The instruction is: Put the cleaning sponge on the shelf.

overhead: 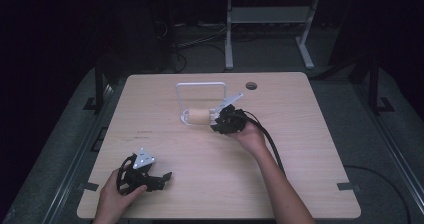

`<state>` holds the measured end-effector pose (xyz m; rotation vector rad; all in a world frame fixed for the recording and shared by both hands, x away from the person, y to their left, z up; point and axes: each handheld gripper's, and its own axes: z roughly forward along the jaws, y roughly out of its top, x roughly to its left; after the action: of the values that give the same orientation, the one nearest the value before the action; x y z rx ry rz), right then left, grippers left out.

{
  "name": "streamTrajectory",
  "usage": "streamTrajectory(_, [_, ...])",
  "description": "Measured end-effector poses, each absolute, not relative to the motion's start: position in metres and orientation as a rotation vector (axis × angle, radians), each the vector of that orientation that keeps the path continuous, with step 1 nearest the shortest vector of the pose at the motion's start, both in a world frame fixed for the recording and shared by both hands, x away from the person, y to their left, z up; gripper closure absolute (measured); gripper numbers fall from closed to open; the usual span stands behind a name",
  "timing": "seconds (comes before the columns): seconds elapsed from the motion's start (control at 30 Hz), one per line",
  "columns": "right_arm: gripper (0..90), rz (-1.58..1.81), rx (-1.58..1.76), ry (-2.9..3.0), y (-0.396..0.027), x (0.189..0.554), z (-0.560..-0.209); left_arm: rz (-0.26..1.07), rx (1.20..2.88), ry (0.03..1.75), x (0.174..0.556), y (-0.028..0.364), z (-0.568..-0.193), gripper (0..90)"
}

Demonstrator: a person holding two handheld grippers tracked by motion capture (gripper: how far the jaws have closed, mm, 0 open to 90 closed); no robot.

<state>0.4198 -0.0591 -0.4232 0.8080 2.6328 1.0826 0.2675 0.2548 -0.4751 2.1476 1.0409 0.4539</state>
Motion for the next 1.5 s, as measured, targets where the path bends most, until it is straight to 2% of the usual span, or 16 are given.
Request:
streamTrajectory(0.13, [43.0,1.082,0.838,2.617,-0.068,0.411,-0.421,0.453,2.15,1.04,0.267,0.255,-0.475,11.9])
streamTrajectory(0.33, [30.8,1.044,0.89,2.583,-0.089,0.396,-0.424,0.453,2.147,1.039,0.267,0.255,-0.475,11.9])
streamTrajectory(1.07, [14.4,1.003,1.037,2.432,-0.164,0.328,-0.438,0.455,2.145,1.039,0.268,0.255,-0.475,11.9])
streamTrajectory(1.5, [12.4,0.986,1.232,2.306,-0.216,0.283,-0.463,0.455,2.143,1.04,0.267,0.255,-0.475,11.9])
